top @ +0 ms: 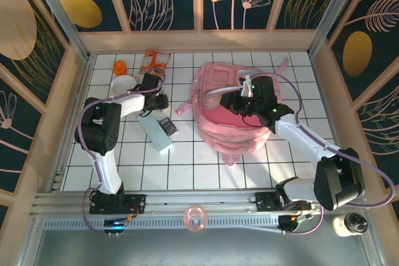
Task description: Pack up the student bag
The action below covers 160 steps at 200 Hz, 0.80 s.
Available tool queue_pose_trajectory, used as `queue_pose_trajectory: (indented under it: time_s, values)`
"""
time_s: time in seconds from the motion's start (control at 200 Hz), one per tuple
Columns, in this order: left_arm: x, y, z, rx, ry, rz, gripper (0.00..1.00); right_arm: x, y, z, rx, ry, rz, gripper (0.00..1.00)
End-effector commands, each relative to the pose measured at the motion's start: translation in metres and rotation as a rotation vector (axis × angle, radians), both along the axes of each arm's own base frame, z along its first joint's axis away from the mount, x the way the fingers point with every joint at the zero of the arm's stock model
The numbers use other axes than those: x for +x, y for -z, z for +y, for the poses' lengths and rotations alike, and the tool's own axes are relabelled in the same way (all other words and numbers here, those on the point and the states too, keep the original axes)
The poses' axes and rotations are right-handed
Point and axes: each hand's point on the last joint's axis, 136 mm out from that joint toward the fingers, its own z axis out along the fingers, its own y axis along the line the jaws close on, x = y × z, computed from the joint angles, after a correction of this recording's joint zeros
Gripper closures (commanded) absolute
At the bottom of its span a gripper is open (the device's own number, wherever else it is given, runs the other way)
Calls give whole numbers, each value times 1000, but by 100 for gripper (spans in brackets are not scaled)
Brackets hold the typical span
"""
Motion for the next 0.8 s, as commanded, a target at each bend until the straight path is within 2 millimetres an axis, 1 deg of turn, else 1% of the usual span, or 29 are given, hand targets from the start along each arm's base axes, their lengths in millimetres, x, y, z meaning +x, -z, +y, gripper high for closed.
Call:
queue_pose_trajectory:
  time_s: [0.0,0.09,0.15,0.245,0.35,0.365,0.37,0.38,0.405,0.51,0.616,0.646,0.656,0.726,0.796]
  values:
    - [4,-8,-3,-10,4,-13,58,-3,-27,6,49,-27,-93,85]
    - [6,-21,-6,-19,6,-40,60,-3,-29,6,52,-26,-95,85]
    - [7,-34,-11,-32,15,-67,62,-3,-32,6,58,-25,-104,85]
    - [6,-64,-22,-72,41,-119,64,-1,-40,6,75,-15,-120,85]
    - [-4,-98,-39,-122,86,-174,66,4,-50,6,98,-5,-139,85]
    - [-6,-98,-41,-124,90,-173,66,4,-52,6,102,-2,-141,85]
    - [-7,-105,-42,-129,92,-186,66,4,-52,6,103,-3,-143,85]
    - [-9,-111,-43,-135,96,-198,66,4,-53,6,104,-2,-144,85]
    - [-13,-121,-47,-149,107,-217,66,6,-55,6,108,2,-146,85]
    - [-39,-156,-64,-239,175,-289,66,13,-62,2,125,28,-153,85]
    - [-73,-195,-90,-348,331,-391,69,21,-68,-2,146,50,-149,85]
    - [-84,-212,-98,-392,390,-433,70,22,-70,-2,150,49,-147,85]
    - [-90,-209,-100,-400,408,-431,70,22,-71,-2,151,51,-149,85]
    - [-120,-231,-113,-451,543,-519,71,24,-73,-1,154,45,-148,85]
    - [-149,-241,-121,-461,670,-599,71,27,-76,-1,154,44,-148,85]
